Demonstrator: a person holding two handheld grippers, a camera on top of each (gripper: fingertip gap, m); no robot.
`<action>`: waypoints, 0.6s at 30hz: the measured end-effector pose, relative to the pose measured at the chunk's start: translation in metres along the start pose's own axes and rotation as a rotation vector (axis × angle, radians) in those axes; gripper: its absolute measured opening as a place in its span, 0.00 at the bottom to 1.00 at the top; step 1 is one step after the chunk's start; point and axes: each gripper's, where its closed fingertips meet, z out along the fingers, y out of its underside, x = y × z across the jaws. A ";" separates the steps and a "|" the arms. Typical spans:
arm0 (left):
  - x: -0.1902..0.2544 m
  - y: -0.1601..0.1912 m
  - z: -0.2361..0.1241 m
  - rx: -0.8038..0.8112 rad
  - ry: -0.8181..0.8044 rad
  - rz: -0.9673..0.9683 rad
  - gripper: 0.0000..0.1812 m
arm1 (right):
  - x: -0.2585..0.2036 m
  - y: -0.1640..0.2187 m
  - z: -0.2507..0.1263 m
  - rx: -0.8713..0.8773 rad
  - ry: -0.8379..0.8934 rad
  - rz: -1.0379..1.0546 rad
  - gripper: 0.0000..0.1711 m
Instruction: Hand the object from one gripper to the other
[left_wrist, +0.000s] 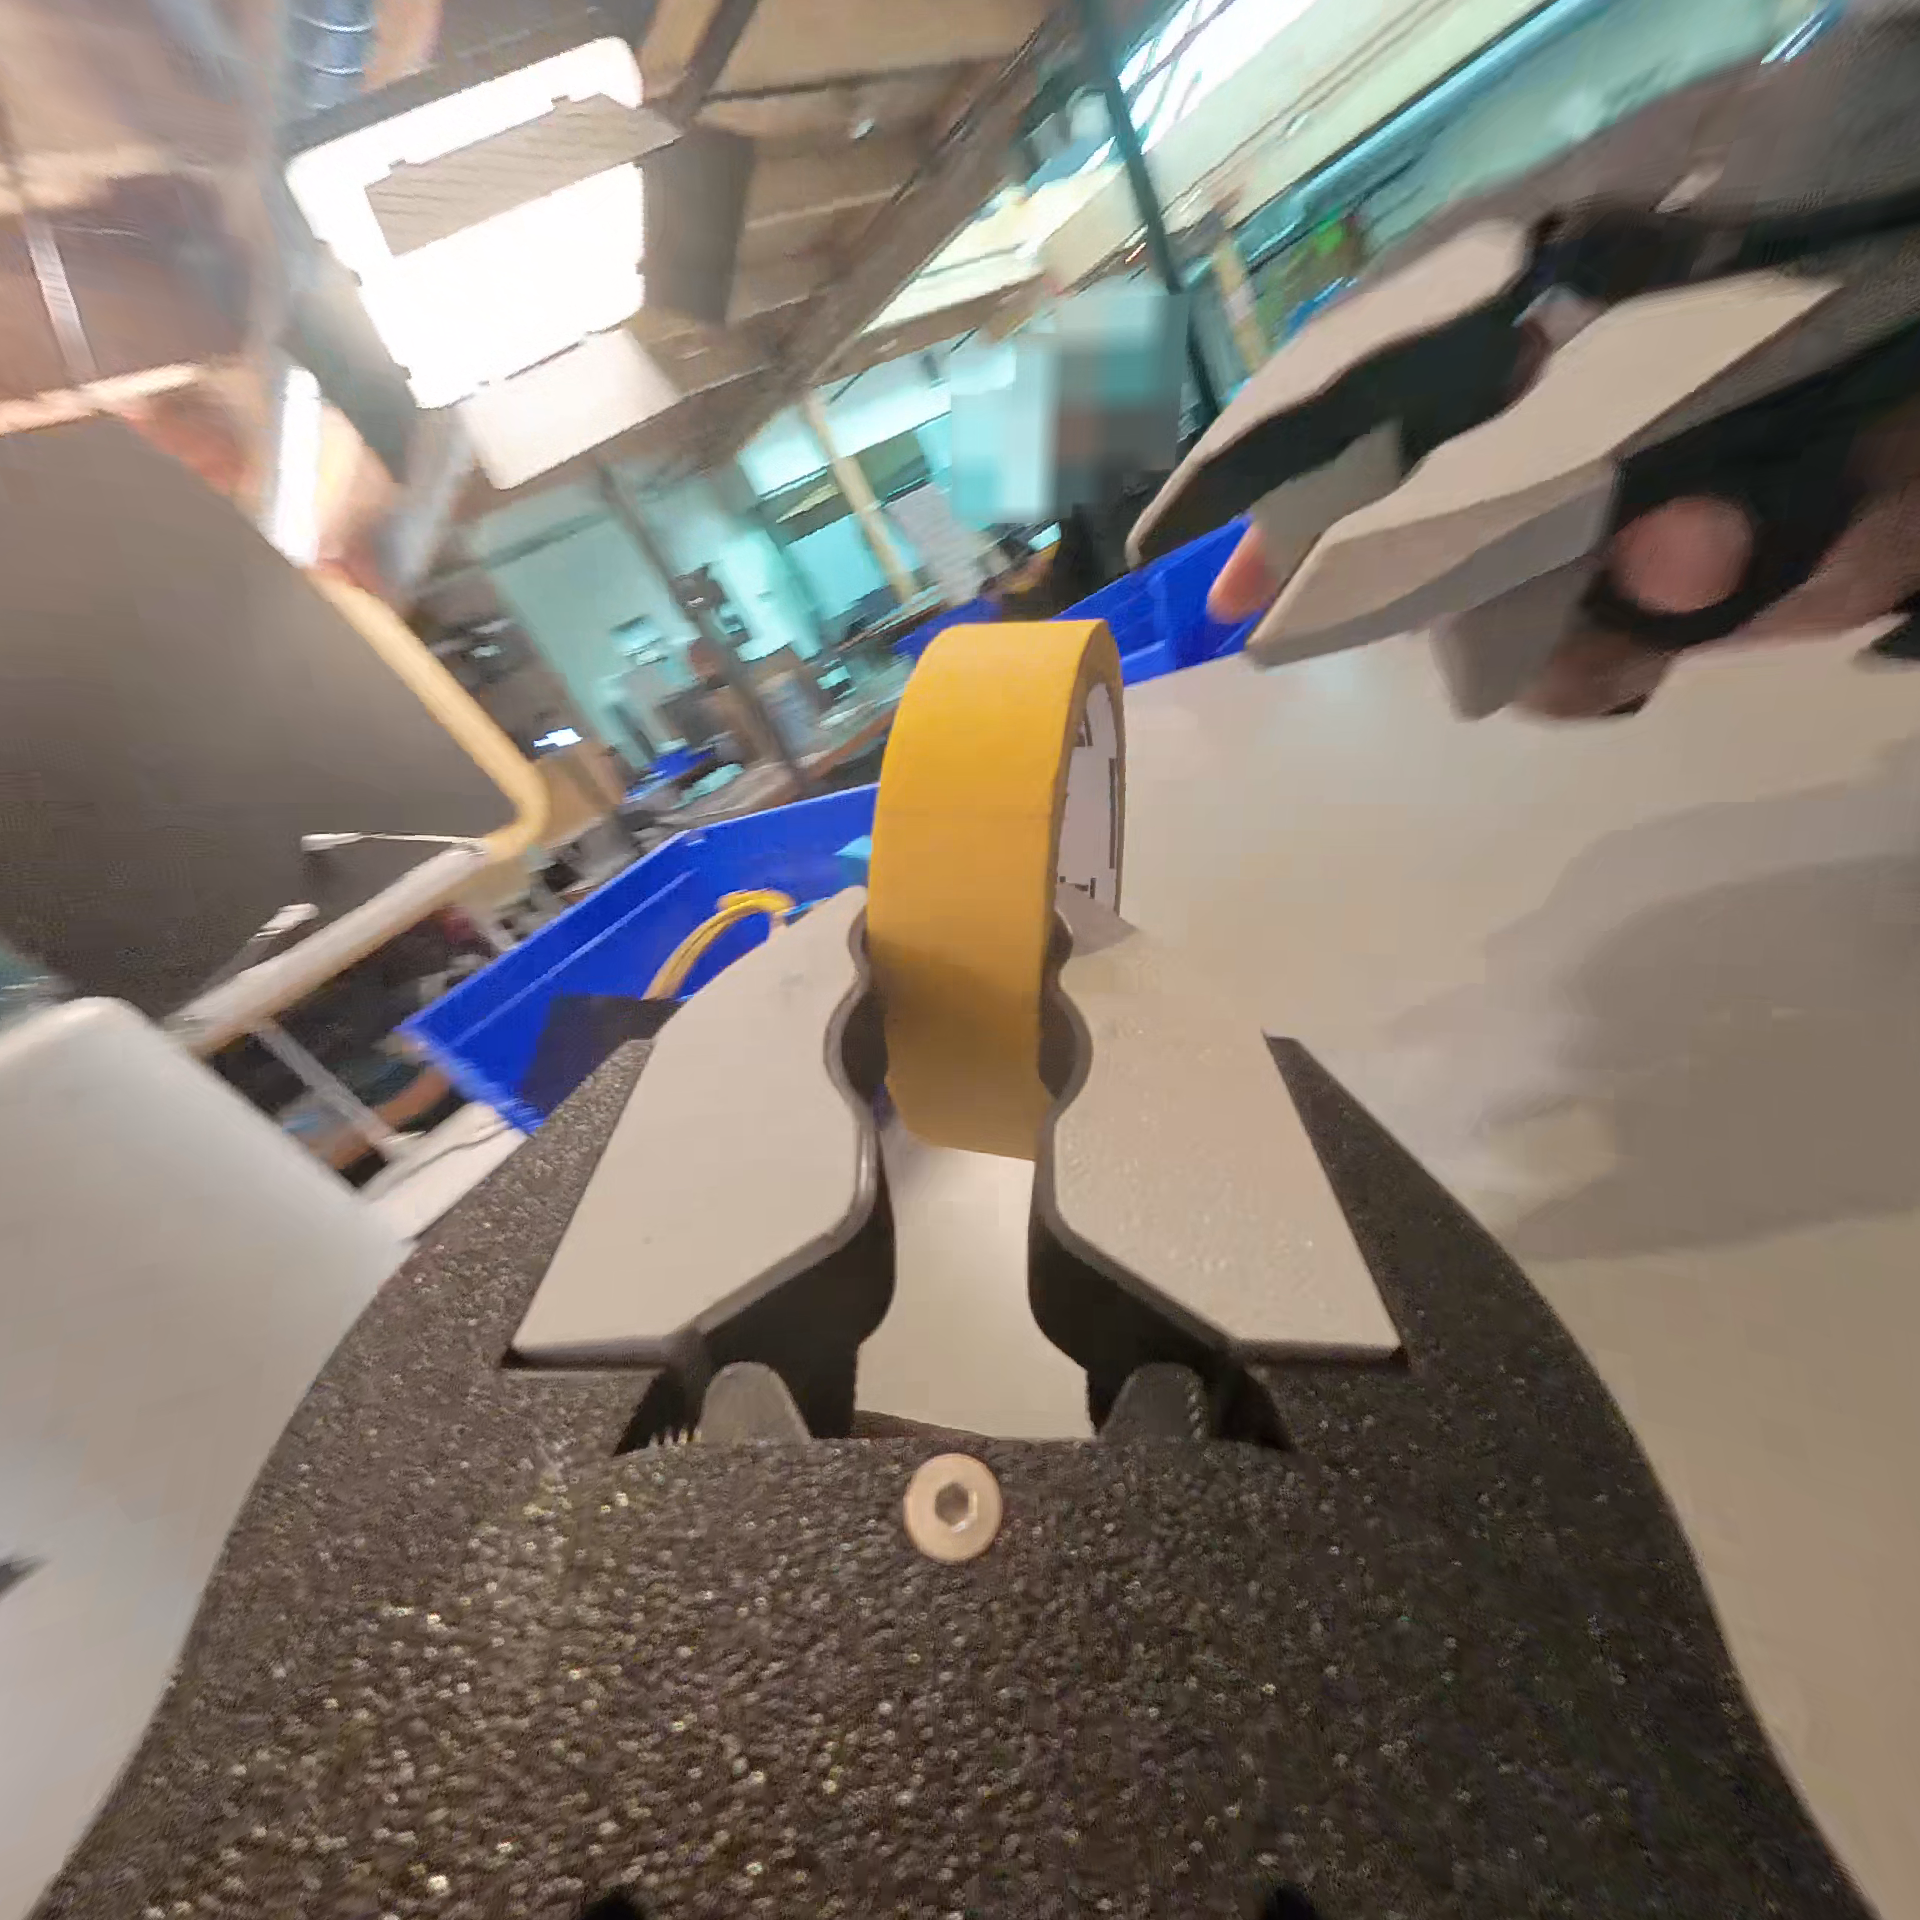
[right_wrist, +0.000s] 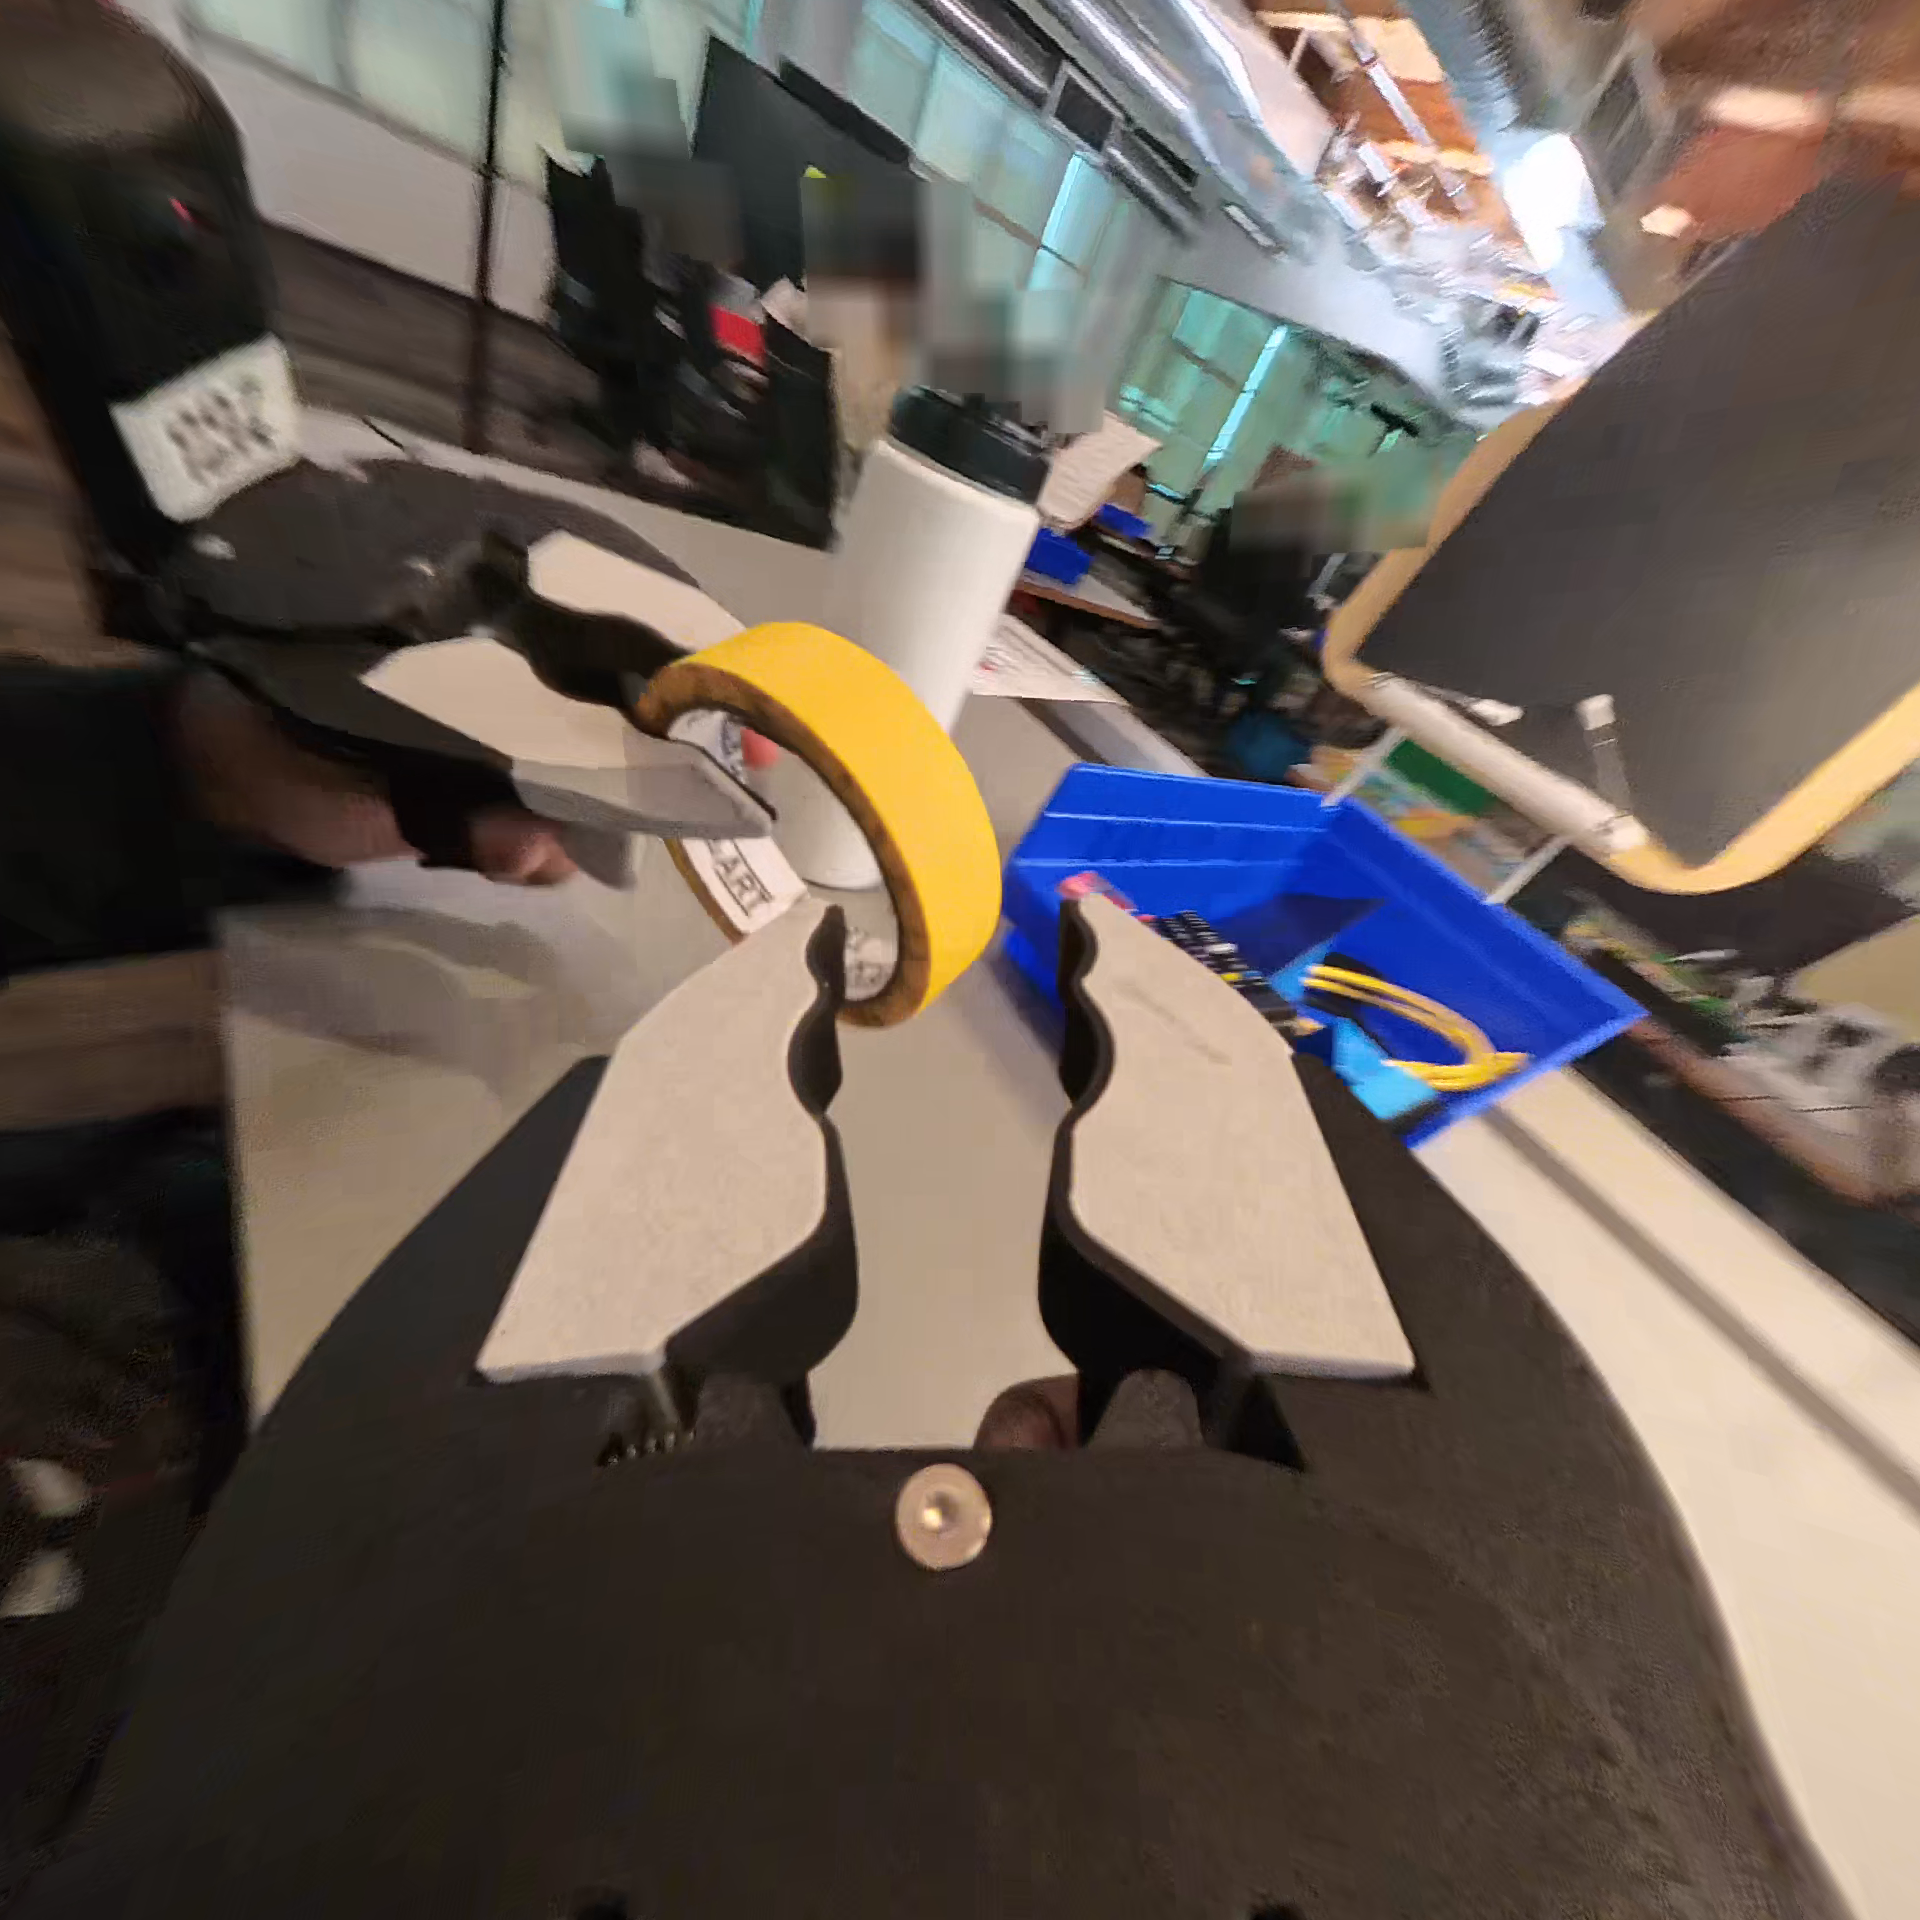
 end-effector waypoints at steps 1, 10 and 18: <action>-0.003 0.003 0.001 -0.025 -0.043 0.041 0.14 | 0.001 0.000 0.000 -0.016 0.042 -0.082 0.23; 0.015 0.009 0.011 -0.149 -0.035 0.064 0.14 | -0.013 0.012 0.023 -0.108 0.339 -0.748 0.25; 0.050 -0.005 0.010 -0.178 0.180 -0.048 0.26 | 0.002 0.007 0.020 -0.103 0.486 -0.767 0.06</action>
